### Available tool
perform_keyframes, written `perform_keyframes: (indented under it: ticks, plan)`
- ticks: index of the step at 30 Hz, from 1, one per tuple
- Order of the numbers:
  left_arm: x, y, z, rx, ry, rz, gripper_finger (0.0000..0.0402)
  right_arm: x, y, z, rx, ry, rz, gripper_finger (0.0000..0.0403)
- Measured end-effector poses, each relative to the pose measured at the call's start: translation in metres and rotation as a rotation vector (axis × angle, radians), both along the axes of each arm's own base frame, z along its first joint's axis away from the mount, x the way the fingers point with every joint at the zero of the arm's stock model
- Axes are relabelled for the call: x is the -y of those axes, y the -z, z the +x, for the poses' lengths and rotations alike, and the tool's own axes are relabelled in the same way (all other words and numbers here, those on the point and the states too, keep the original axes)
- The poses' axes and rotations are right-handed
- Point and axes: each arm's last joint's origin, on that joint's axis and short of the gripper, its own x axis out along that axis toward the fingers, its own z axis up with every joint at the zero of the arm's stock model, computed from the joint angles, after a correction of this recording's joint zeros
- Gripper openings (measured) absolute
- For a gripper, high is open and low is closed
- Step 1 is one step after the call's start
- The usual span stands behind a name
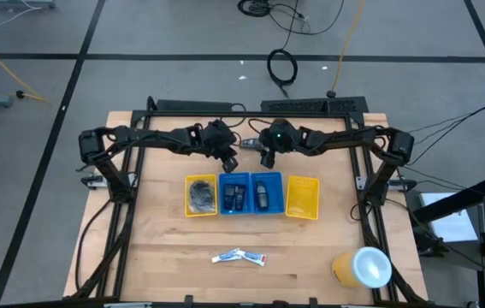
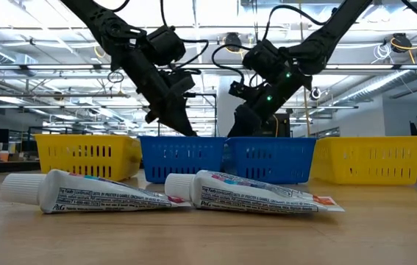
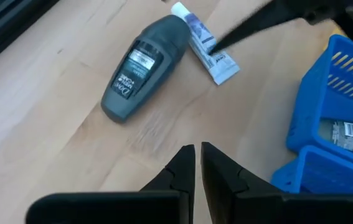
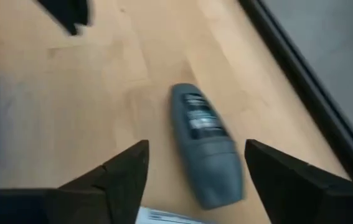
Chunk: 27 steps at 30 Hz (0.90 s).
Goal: Pick & Place Travel size toiletries
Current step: Put the gray roll-on into the right blue bin
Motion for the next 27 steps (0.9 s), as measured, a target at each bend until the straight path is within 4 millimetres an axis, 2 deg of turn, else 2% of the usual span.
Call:
perform_keyframes:
  ticks: [6,17,27]
  plan:
    - [-0.001,0.0,0.0,0.002,0.001,0.007,0.0026,0.008,0.0,-0.004,-0.009,0.013,-0.017,0.028]
    - [-0.001,-0.001,0.001,0.01,0.002,0.009,0.0026,0.02,0.02,-0.005,-0.047,-0.014,0.007,0.0261]
    - [-0.001,-0.002,0.001,0.019,0.006,0.016,0.0026,0.033,0.019,-0.01,-0.009,-0.045,0.022,0.026]
